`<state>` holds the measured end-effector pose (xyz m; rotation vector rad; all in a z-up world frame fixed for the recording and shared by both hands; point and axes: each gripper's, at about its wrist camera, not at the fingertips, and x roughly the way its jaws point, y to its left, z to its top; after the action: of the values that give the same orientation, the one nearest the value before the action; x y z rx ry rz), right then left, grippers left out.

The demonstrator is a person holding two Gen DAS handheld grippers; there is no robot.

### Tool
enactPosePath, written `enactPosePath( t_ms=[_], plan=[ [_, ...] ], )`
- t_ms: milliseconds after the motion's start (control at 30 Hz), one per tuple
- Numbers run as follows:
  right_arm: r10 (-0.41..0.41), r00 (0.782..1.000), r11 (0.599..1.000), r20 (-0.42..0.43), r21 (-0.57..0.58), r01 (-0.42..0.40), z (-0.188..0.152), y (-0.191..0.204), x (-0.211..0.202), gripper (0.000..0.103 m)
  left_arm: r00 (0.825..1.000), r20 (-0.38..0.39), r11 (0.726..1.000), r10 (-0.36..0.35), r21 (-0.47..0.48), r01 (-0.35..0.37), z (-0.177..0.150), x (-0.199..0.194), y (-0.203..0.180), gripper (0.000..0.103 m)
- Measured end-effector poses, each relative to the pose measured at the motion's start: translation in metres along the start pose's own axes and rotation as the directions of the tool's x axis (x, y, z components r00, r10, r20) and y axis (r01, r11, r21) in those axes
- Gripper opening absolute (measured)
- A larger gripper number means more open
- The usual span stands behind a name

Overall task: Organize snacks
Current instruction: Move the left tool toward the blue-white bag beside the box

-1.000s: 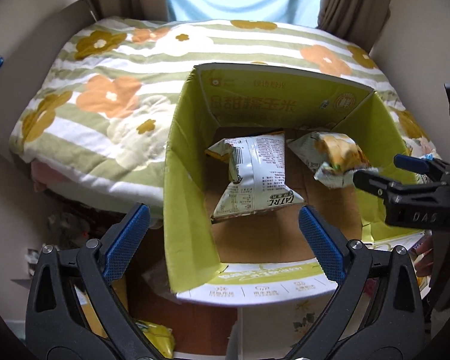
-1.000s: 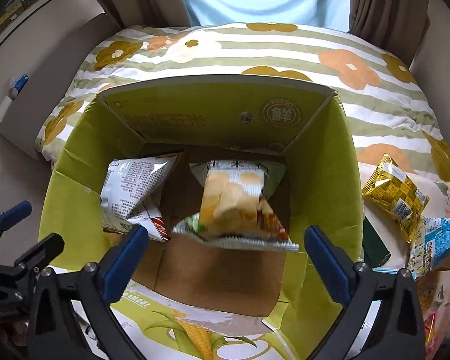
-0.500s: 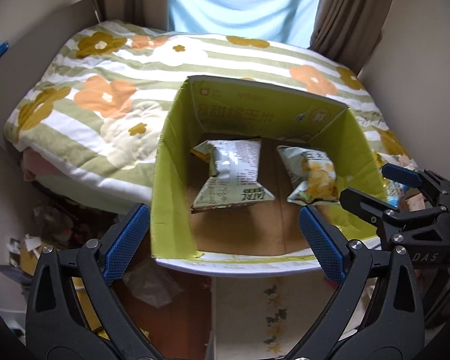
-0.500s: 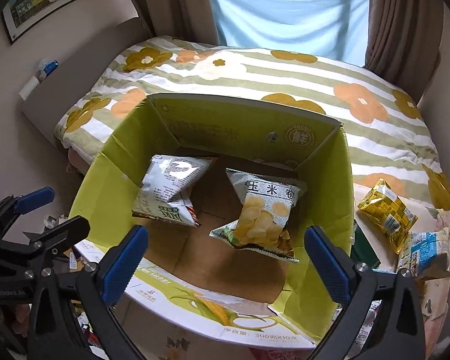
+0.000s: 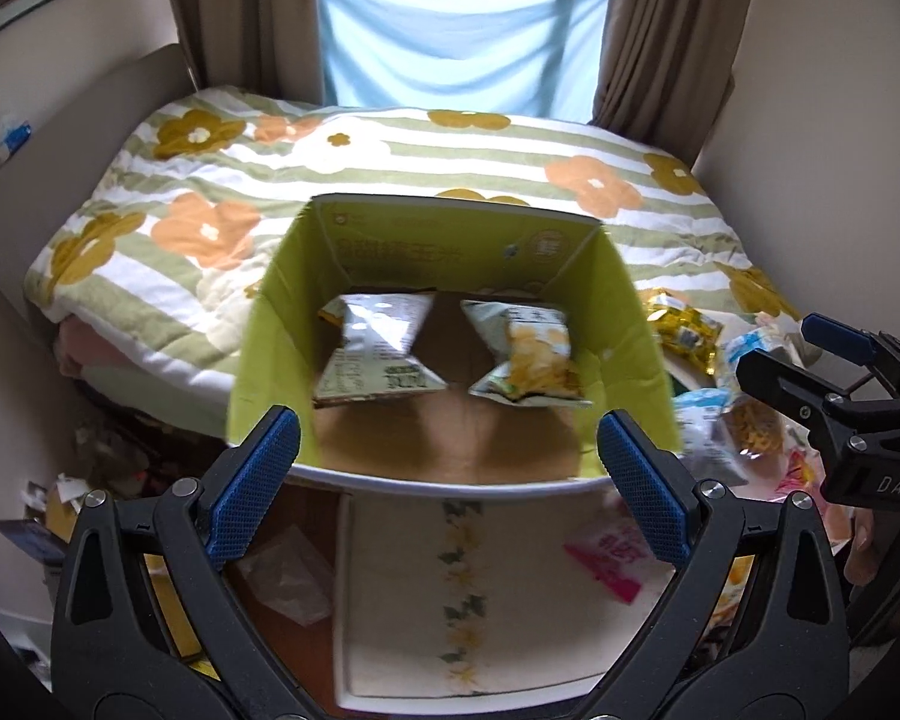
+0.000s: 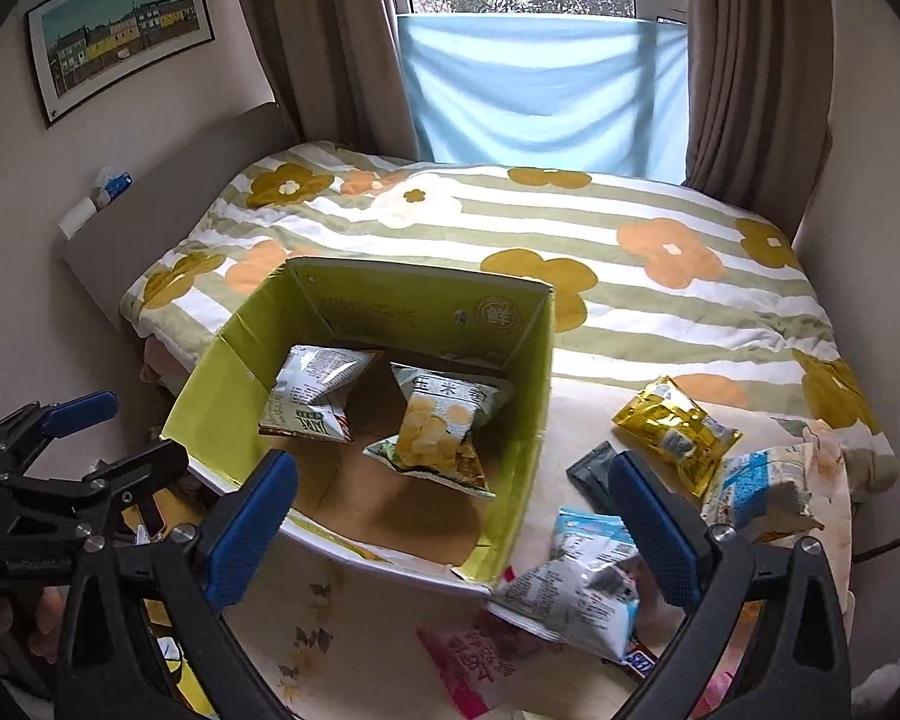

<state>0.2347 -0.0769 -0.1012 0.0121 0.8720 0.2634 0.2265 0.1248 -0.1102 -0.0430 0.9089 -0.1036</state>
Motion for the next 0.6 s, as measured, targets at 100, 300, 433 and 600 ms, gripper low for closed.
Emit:
enactPosePath(
  t_ms=[100,300,433,600],
  plan=[
    [-0.014,1.000,1.000,0.013,0.009,0.013,-0.011,-0.029,-0.021,0.103,1.000,0.006,1.000,-0.026,-0.006,0.026,-0.008,-0.006,-0.032,0.099],
    [-0.061,0.997,0.998,0.039,0.030,0.060,-0.038,-0.085,-0.056,0.103,0.996,-0.027,0.996,-0.080,-0.025,0.080,-0.024,-0.002,-0.095,0.099],
    [-0.063,0.997,0.996,0.042,0.061,0.060,-0.055,-0.124,-0.073,0.103,0.996,-0.033,0.997,-0.078,-0.027,0.077,-0.035,-0.002,-0.133,0.099],
    [-0.042,0.999,0.995,0.020,0.089,0.040,-0.073,-0.169,-0.081,0.103,0.998,-0.043,0.999,-0.052,0.012,0.053,-0.037,0.006,-0.178,0.099]
  ],
)
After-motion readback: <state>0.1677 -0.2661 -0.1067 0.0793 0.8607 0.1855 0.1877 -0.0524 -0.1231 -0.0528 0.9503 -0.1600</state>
